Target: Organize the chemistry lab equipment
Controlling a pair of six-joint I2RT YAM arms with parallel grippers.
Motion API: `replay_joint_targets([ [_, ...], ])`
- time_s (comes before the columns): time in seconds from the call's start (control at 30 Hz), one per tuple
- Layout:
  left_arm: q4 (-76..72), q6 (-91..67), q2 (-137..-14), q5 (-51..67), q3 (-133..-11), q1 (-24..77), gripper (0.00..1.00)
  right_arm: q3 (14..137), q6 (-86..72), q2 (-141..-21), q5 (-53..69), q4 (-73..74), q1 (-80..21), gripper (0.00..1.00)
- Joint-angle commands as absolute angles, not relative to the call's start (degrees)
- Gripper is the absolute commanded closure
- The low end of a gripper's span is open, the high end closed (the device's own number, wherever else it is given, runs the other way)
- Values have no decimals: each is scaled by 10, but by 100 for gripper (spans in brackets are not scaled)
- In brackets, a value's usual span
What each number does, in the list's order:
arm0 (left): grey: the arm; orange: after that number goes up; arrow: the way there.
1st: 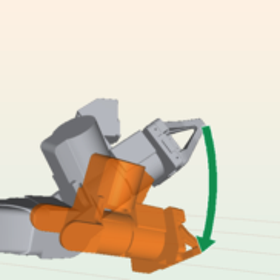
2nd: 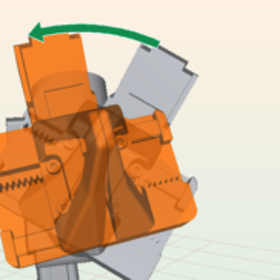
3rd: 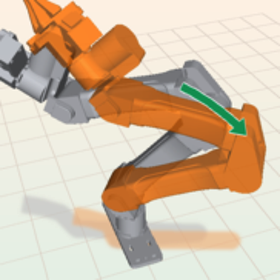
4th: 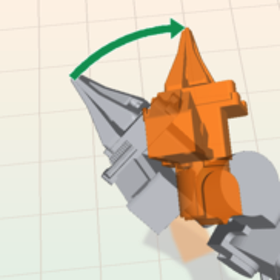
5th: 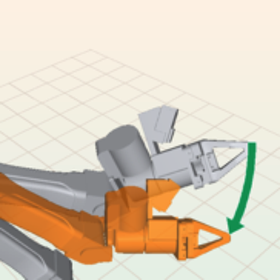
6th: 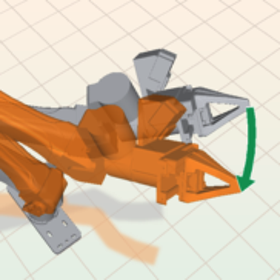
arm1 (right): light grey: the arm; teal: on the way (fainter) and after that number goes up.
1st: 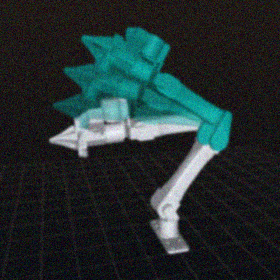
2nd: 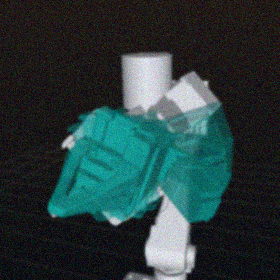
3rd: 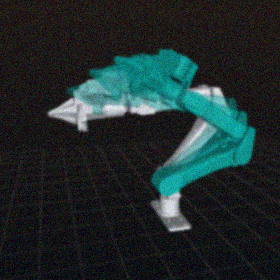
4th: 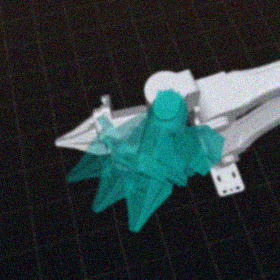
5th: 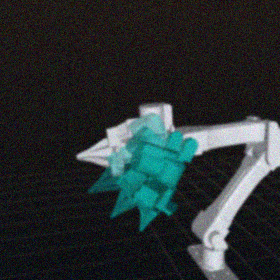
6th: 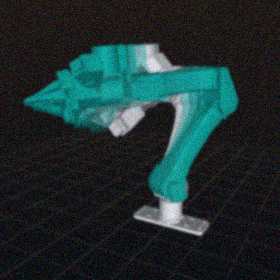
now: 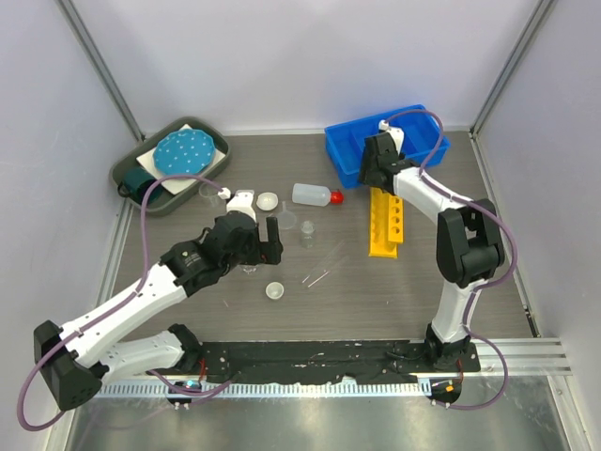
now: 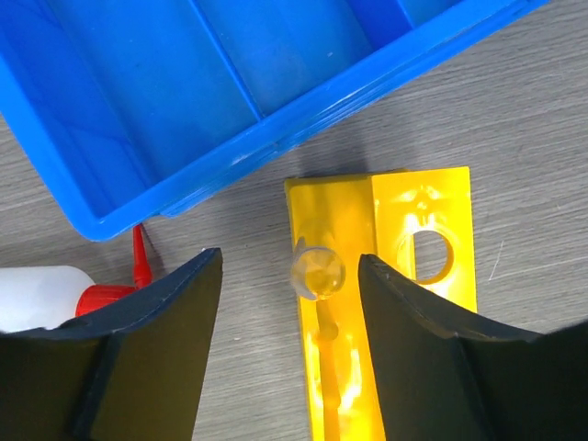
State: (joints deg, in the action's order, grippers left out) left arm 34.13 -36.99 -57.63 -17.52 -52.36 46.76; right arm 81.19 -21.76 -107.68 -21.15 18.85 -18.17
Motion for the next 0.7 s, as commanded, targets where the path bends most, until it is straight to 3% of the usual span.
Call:
replay_joint_targets([
  [0.0,344,-363,-593,-210,-540,479,0,829,-201,-1033,-253,192,-201,26],
  [0.03,348,-360,-597,-216,-542,489,0,832,-198,-1026,-263,199,-206,20],
  [0.1,350,-358,-609,-226,-548,497,0,838,-191,-996,-285,215,-218,17],
  [0.43,345,-357,-728,-288,-589,583,1,774,-199,-804,-325,301,-286,12],
  [0.67,270,-322,-797,-276,-581,594,21,680,-243,-674,-347,329,-395,12],
])
